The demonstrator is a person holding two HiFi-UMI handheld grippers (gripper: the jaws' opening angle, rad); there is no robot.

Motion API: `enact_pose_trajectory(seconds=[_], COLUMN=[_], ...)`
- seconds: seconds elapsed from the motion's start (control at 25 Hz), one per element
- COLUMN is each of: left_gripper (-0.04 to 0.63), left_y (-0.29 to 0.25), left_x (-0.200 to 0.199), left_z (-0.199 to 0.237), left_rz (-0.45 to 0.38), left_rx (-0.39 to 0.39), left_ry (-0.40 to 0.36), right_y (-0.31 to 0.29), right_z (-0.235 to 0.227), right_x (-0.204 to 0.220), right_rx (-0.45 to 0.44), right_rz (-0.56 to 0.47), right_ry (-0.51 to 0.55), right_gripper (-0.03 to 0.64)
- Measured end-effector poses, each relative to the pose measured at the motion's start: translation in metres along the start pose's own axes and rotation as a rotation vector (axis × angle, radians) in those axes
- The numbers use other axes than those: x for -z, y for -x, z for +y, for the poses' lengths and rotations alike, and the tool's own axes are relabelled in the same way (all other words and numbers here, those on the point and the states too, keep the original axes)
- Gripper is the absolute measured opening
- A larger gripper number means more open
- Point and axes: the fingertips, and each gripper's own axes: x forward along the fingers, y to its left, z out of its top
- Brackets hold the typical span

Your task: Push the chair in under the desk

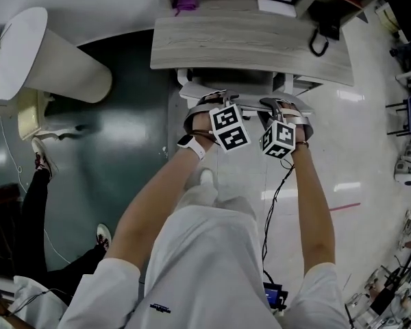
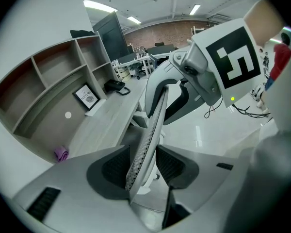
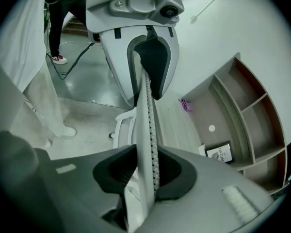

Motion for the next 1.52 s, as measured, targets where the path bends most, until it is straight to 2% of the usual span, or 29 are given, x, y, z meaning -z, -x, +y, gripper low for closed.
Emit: enact_pose_trajectory(seconds=[0.36,0.48,0.64,0.76,0.84,0.92,1.08,1.28,1.32,1.36,1.52], left_gripper=[0.172,0.172,0.172,0.173,0.175,0.172,0.164,0.112,0.048,0.012,0.011], left_y=[-0.018,-0.019,-0.021,-0.021,-0.015,-0.004,0.035,0.088,0.100,0.113,0.157], left_x=[-0.012,-0.016,-0.015,-0.015,-0.017,-0.022,-0.034,-0.024,-0.020,-0.017,-0.007], left_z=[0.046,0.050,0.044,0.046,0.044,0.041,0.027,-0.011,-0.015,-0.019,-0.033], left_rz=[0.003,0.005,0.003,-0.012,-0.067,-0.158,-0.314,-0.435,-0.454,-0.476,-0.557], left_rx=[-0.013,-0.008,-0.034,-0.041,-0.043,-0.054,-0.099,-0.079,-0.080,-0.083,-0.108], left_ry=[0.005,0.006,0.005,0.005,0.020,0.084,0.196,0.389,0.437,0.479,0.564], right_y=[-0.027,-0.032,-0.037,-0.034,-0.026,-0.014,0.023,0.078,0.089,0.100,0.142], right_z=[-0.045,-0.050,-0.046,-0.049,-0.047,-0.047,-0.049,-0.041,-0.037,-0.033,-0.015], right_x=[0.004,0.008,0.014,0.010,0.004,0.000,-0.011,-0.024,-0.027,-0.030,-0.047], right_rx=[0.018,0.001,0.058,0.063,0.038,0.036,0.088,0.139,0.148,0.161,0.218], right_rz=[0.000,-0.015,-0.002,-0.021,-0.056,-0.079,-0.137,-0.225,-0.242,-0.254,-0.298], right_ry=[0.030,0.052,0.091,0.060,-0.007,-0.044,-0.093,-0.350,-0.387,-0.414,-0.525], right_gripper=[0.110,0.098,0.084,0.108,0.162,0.209,0.210,0.175,0.175,0.175,0.159])
